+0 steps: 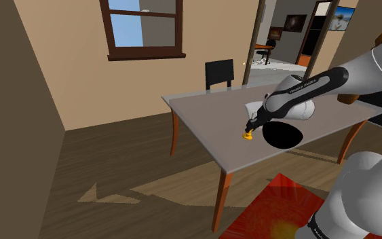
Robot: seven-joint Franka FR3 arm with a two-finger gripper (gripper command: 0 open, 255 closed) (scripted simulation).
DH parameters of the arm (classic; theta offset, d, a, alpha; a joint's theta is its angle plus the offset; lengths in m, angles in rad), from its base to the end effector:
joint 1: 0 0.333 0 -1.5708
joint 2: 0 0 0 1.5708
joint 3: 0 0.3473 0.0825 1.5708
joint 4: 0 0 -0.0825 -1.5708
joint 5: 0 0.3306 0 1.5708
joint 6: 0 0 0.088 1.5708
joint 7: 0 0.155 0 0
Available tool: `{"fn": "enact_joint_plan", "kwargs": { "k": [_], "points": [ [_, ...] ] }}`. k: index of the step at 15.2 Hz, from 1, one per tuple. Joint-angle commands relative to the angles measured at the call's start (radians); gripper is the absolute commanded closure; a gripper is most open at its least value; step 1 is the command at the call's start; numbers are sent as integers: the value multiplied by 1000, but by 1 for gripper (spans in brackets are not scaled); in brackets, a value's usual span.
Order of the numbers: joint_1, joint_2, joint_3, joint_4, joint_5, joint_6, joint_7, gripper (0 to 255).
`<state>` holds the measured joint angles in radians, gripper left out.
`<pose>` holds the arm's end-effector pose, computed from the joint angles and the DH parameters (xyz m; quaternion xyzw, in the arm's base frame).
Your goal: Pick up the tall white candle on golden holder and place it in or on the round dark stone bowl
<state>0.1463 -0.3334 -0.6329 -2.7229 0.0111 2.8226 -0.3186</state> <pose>0.3534 -0.1846 0.3742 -0.9738 0.0918 -0.2071 0.0212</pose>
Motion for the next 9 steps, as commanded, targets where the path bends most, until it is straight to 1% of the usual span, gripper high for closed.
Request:
{"fn": "enact_joint_plan", "kwargs": {
  "k": [1,5,9],
  "points": [
    [-29,-27,28,7,-27,-36,26,255],
    [-64,-73,66,29,-60,-103,59,255],
    [-88,-114,95,55,-82,-170,85,255]
  ]
}}
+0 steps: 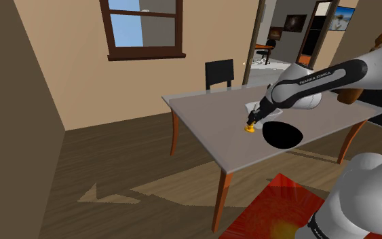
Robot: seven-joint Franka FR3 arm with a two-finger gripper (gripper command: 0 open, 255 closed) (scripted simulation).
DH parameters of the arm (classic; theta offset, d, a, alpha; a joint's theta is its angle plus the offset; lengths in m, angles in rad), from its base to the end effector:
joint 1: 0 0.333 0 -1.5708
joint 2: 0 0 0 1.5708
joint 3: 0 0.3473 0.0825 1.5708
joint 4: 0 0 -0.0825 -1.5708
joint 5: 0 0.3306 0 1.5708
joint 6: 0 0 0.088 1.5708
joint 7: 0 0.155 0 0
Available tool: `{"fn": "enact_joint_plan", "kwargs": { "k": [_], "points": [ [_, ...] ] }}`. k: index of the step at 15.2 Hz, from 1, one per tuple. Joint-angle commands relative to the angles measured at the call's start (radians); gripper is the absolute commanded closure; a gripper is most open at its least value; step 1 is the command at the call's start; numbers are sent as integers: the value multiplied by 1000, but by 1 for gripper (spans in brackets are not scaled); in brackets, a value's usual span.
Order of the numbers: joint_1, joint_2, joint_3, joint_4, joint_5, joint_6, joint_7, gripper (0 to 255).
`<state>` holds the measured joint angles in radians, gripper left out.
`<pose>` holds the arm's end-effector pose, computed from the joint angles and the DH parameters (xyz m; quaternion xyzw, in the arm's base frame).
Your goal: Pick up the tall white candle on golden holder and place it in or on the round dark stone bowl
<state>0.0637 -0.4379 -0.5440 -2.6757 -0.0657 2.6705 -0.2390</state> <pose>0.3443 -0.1808 0.4151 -0.9738 0.0917 -0.2071 0.0209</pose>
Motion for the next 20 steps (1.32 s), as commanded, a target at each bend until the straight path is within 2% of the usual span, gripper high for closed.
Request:
{"fn": "enact_joint_plan", "kwargs": {
  "k": [1,12,20],
  "points": [
    [-10,-18,12,15,-9,-34,10,255],
    [-38,-99,66,104,-32,-202,52,255],
    [-105,-147,-114,102,-66,-245,-161,255]
  ]
}}
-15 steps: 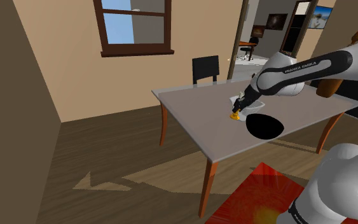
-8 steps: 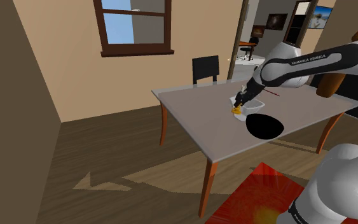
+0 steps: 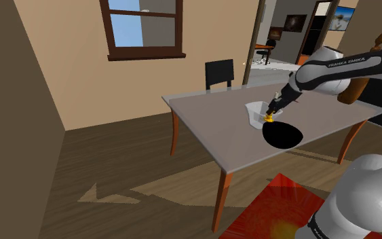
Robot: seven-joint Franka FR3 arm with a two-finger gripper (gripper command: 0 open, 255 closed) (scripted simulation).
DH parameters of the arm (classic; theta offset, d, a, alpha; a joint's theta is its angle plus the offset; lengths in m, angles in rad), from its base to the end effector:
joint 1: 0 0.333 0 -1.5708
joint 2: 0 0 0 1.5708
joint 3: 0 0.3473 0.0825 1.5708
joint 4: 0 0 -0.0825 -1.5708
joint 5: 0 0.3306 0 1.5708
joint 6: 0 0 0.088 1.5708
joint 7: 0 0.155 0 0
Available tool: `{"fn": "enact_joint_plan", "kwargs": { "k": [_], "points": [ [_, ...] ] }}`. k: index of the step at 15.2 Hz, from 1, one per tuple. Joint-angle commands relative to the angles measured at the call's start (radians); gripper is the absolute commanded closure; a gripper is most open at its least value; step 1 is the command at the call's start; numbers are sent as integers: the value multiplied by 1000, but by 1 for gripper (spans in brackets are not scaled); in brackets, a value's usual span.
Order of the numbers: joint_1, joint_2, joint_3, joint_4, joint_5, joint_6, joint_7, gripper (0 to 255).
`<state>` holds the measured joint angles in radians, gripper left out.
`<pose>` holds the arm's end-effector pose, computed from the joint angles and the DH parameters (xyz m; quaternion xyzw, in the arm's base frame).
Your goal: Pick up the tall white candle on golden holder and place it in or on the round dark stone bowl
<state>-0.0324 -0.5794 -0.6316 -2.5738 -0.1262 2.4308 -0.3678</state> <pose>0.2858 -0.2462 0.4619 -0.9737 0.0928 -0.2069 0.0208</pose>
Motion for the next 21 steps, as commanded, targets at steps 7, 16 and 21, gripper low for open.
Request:
{"fn": "enact_joint_plan", "kwargs": {
  "k": [7,16,21],
  "points": [
    [-27,7,-202,60,-14,-46,-222,255],
    [23,71,-289,-11,10,91,-276,255],
    [23,71,-289,-11,10,91,-276,255]
  ]
}}
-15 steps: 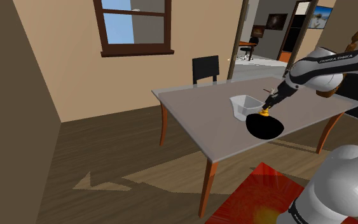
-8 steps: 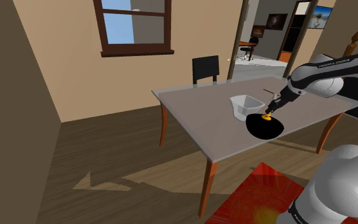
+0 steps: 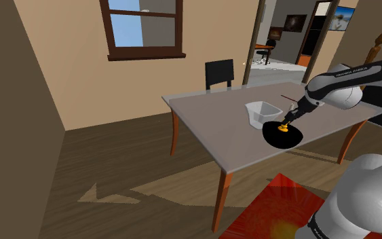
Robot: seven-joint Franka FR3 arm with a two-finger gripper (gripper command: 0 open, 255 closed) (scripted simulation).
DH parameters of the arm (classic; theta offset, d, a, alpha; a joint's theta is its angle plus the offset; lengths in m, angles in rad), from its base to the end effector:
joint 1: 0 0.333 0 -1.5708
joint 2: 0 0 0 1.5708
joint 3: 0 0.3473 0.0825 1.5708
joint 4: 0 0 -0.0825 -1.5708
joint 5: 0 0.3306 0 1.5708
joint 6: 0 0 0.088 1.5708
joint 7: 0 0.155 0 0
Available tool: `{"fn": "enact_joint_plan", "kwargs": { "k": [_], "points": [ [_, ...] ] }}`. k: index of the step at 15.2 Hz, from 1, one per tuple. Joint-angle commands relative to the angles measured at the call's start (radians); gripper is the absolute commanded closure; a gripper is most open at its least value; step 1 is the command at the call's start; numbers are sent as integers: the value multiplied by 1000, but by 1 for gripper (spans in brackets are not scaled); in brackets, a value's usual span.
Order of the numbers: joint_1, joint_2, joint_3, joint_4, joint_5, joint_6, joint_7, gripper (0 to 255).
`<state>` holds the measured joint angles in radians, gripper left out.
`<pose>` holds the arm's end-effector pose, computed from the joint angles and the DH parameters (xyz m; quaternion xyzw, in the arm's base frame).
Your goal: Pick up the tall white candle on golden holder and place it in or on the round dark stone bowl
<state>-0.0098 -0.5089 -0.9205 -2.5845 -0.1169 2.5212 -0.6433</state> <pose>0.2340 -0.3263 0.4082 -0.9739 0.0918 -0.2067 0.0208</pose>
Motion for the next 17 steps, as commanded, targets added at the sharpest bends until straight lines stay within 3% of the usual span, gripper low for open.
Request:
{"fn": "enact_joint_plan", "kwargs": {
  "k": [1,3,4,9,13,17],
  "points": [
    [0,0,0,0,0,0,0,255],
    [0,0,0,0,0,0,0,255],
    [0,0,0,0,0,0,0,0],
    [0,0,0,0,0,0,0,0],
    [-97,-108,91,37,-50,-151,39,0],
    [-97,-108,91,37,-49,-151,39,0]
  ]
}}
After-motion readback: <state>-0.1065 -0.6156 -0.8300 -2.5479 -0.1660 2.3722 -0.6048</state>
